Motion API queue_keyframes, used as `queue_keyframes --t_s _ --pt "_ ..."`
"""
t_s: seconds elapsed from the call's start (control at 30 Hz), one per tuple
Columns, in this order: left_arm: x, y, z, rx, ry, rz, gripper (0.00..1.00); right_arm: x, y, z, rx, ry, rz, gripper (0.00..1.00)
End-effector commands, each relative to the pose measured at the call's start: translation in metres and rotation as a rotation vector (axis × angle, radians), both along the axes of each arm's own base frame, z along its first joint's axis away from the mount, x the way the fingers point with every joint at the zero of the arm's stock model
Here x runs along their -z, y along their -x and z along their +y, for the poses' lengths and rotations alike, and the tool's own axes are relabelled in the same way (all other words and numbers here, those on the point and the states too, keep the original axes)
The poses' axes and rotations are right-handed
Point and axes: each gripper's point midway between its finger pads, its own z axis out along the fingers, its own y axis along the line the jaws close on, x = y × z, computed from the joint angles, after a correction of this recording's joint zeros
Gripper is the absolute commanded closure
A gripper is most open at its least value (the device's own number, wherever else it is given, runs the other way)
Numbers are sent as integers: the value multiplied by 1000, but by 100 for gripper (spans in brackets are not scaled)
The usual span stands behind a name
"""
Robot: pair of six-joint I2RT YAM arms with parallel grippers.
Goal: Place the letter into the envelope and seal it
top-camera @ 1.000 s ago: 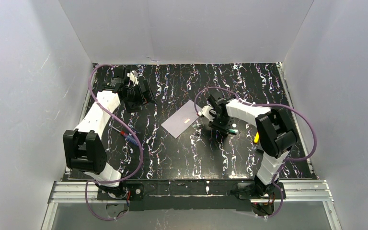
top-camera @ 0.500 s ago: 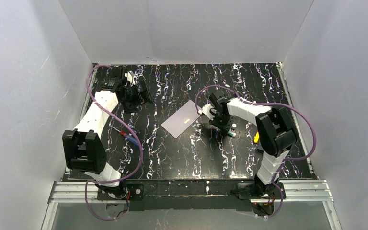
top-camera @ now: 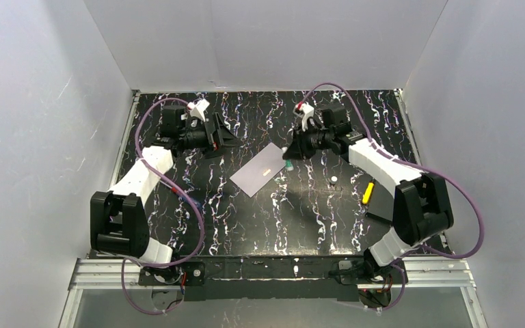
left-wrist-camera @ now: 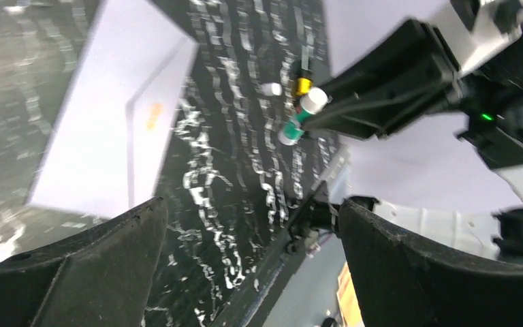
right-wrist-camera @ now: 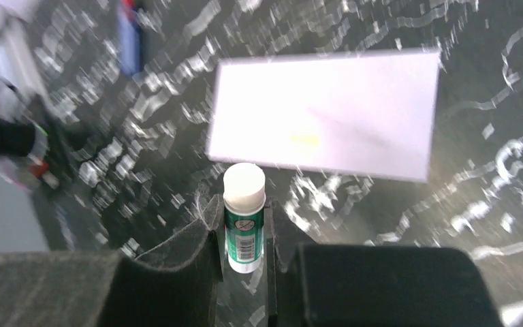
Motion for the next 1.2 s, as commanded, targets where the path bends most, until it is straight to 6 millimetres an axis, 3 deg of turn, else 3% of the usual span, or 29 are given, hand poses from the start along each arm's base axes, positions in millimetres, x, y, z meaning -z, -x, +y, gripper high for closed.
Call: queue_keyframes --t_s 0.0,0.2,0.37,0.53,0.8,1.03,1.1,1.17 --pt "-67 33 -39 281 258 -222 7 -97 -10 45 99 -484 76 96" --pt "-84 60 -76 480 303 -287 13 -139 -2 59 68 -657 175 97" --pt "-80 43 -82 411 279 -265 23 -166 7 64 15 -717 216 97" --pt "-95 37 -96 443 327 -265 28 -165 15 72 -1 -696 260 97" --pt "-94 43 -110 505 383 -208 58 -175 15 82 11 -725 282 97" --pt "-99 46 -110 527 400 -208 93 -179 8 84 55 -746 305 97" --pt "-100 46 -110 532 403 -204 100 -181 6 84 70 -750 304 90" --pt "-101 44 -111 531 405 -206 100 -184 3 81 109 -749 299 69"
